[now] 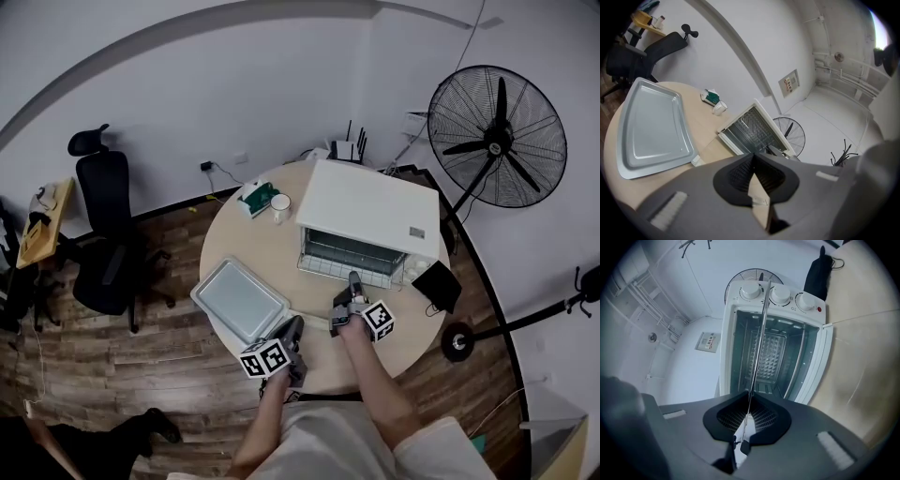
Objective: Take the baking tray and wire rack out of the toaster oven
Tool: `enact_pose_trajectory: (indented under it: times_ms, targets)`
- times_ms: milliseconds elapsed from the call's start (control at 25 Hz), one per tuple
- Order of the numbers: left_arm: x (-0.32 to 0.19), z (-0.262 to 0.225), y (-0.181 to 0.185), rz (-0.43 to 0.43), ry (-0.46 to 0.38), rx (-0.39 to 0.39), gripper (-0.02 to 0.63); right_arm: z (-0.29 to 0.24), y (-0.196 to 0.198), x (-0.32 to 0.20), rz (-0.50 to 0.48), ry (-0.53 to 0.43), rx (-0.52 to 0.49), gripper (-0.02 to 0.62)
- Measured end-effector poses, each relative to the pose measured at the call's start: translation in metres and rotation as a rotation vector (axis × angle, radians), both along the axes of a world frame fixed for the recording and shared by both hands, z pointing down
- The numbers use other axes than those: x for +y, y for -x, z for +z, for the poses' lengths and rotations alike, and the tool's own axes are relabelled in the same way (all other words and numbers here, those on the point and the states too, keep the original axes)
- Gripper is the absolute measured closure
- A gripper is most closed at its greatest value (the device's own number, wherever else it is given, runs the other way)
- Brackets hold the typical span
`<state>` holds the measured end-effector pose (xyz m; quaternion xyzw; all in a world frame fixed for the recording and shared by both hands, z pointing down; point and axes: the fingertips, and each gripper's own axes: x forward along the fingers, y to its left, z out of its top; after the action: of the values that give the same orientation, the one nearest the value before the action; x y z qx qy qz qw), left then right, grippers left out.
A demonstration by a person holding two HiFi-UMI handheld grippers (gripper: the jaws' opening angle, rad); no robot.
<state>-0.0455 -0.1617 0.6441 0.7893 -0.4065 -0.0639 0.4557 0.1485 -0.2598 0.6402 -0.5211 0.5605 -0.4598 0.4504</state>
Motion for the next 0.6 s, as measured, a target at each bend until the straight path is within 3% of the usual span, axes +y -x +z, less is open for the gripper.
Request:
enact_pose_trajectory:
  times_ms: [600]
  targets:
    - [0.002, 0.002, 0.003, -0.001, 0.005, 0.004, 0.551, 0.004, 0.010, 0.015, -0.021, -0.005, 0.049, 0.589]
